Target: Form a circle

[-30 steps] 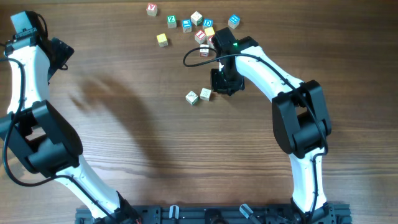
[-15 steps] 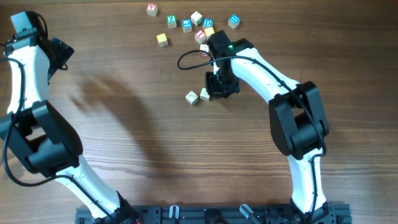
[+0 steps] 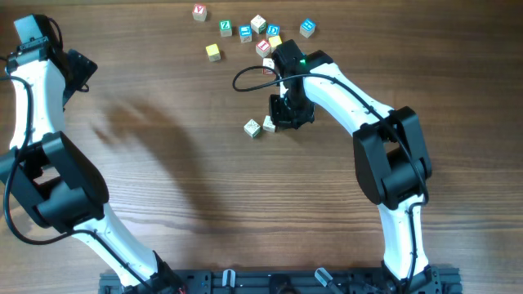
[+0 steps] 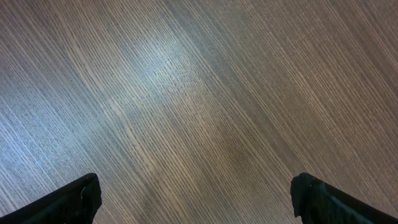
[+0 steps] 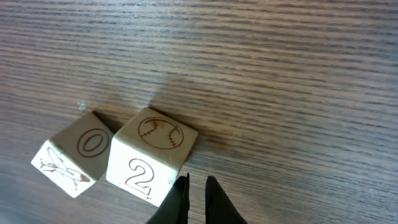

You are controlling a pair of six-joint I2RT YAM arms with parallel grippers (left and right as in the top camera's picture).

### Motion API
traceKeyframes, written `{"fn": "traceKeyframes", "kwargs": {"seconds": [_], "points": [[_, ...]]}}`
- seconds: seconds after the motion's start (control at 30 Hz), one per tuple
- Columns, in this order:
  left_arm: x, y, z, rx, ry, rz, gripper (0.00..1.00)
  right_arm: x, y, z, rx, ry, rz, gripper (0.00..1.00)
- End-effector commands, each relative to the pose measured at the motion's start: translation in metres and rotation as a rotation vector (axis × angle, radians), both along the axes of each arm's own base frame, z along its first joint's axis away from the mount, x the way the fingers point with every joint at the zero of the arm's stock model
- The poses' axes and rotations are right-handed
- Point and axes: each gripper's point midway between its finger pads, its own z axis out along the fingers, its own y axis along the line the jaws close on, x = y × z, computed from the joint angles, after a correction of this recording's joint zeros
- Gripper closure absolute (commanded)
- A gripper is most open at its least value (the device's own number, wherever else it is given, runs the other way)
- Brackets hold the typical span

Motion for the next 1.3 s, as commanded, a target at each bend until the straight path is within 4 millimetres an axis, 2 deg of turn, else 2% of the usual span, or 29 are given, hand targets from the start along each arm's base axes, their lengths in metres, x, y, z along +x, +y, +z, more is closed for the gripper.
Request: {"fn": "traceKeyframes", "kwargs": {"seconds": [0.0,0.23,0.5,0.63,0.8,1.03,1.27], "points": [[0.001,0.003,0.01,0.013,-0.018,-0.002,0.0,-0.002,0.01,0.014,0.041,-0.011,-0.001,0.89],[0.001,0.003,0.01,0.013,-0.017,-0.002,0.0,-0.001,0.007,0.013,0.026,-0.015,-0.003,0.89],[0.001,0.003,0.01,0.013,-0.017,-0.002,0.0,0.022,-0.024,0.007,-0.162,-0.141,-0.026,0.91],[0.001,0.003,0.01,0.013,-0.017,-0.002,0.0,0.036,-0.012,0.01,-0.109,-0.197,-0.028,0.91],[0.001,0.003,0.01,0.013,-0.018,-0.002,0.0,0.036,0.009,0.015,0.011,-0.182,-0.015,0.91],[0.001,0.003,0.01,0.013,-0.017,-0.002,0.0,0.03,0.017,0.017,0.059,-0.154,-0.006,0.91],[0.001,0.003,0.01,0.013,-0.017,-0.002,0.0,0.029,0.017,0.016,0.058,-0.146,-0.005,0.91]]}}
